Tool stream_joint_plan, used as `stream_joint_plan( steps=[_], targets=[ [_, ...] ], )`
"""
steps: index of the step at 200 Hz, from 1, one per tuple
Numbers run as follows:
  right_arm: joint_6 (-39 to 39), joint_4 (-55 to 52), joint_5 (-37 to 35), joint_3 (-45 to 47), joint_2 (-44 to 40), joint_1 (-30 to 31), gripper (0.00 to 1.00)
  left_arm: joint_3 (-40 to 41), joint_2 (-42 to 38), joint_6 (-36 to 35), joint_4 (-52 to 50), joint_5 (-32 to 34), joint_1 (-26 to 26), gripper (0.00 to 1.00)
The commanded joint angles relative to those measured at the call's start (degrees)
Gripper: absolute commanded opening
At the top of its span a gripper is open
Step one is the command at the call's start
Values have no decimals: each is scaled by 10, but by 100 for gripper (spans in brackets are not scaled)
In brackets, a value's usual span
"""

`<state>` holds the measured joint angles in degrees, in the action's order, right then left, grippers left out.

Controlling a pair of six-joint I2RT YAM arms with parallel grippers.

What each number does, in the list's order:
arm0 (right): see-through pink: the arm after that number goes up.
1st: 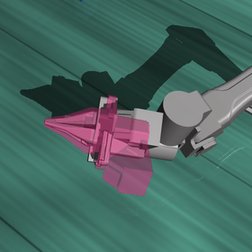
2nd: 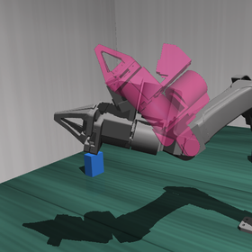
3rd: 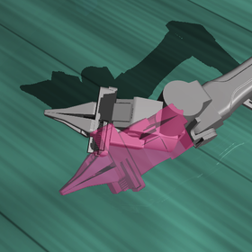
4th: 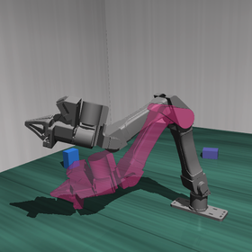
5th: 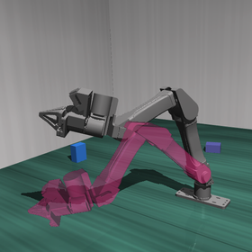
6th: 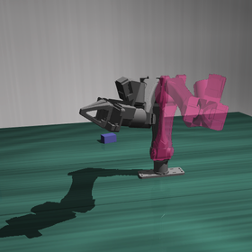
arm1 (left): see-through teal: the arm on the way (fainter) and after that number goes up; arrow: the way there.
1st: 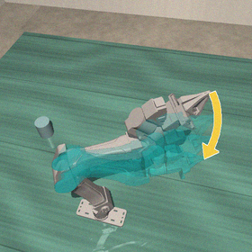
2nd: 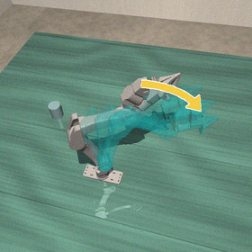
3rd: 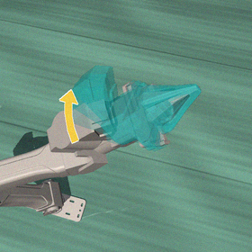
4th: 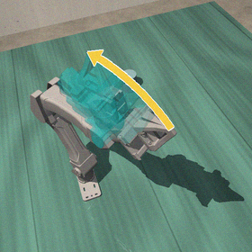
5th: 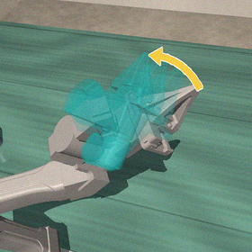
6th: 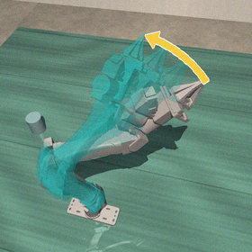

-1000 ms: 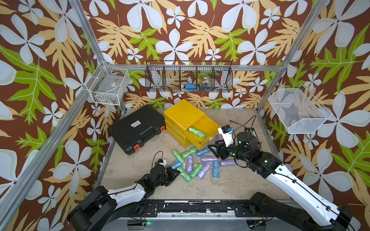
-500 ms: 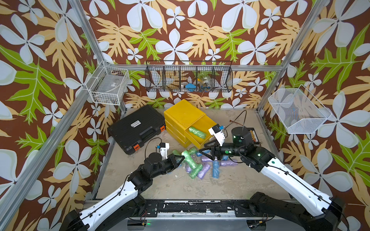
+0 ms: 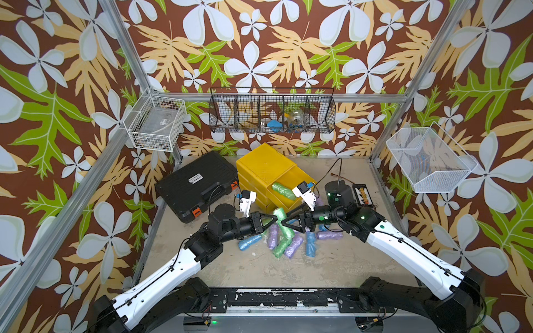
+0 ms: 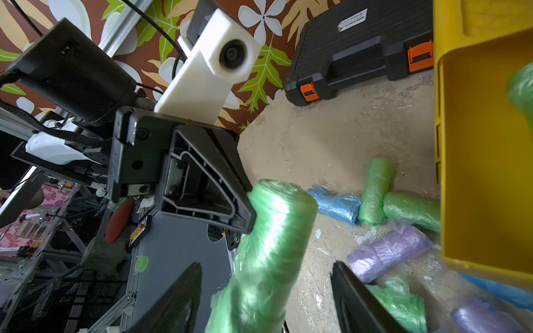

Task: Sort the rolls of trash bags by color and place them into the drawer
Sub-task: Pick up the roll of trash bags from the center of the board, then place the roll of trash bags in the drawer.

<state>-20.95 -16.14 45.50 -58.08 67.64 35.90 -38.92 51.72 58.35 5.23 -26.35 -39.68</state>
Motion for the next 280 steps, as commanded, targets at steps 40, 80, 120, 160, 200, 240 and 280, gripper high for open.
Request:
stream_joint_plan(
  steps=[40, 80, 120, 160, 200, 240, 280],
  targets=[
    [-3, 16, 40, -4, 15, 0, 49, -5, 6, -3, 46, -29, 0, 0],
    [-6, 26, 44, -17, 21, 0, 21, -11, 13, 6, 60, -20, 0, 26],
    [43, -34, -72, -81, 43, -3, 13, -60, 5, -34, -60, 102, 2, 82],
    [129, -84, -246, -187, 100, -14, 13, -69, 27, -69, -118, 136, 15, 75],
    [213, -82, -377, -257, 164, -22, 13, -27, 29, -76, -110, 130, 18, 72],
    [269, -80, -476, -272, 214, -28, 13, 30, 10, -59, -82, 115, 19, 70],
    [293, -69, -505, -260, 243, -29, 14, 69, 3, -49, -64, 106, 18, 69]
  ],
)
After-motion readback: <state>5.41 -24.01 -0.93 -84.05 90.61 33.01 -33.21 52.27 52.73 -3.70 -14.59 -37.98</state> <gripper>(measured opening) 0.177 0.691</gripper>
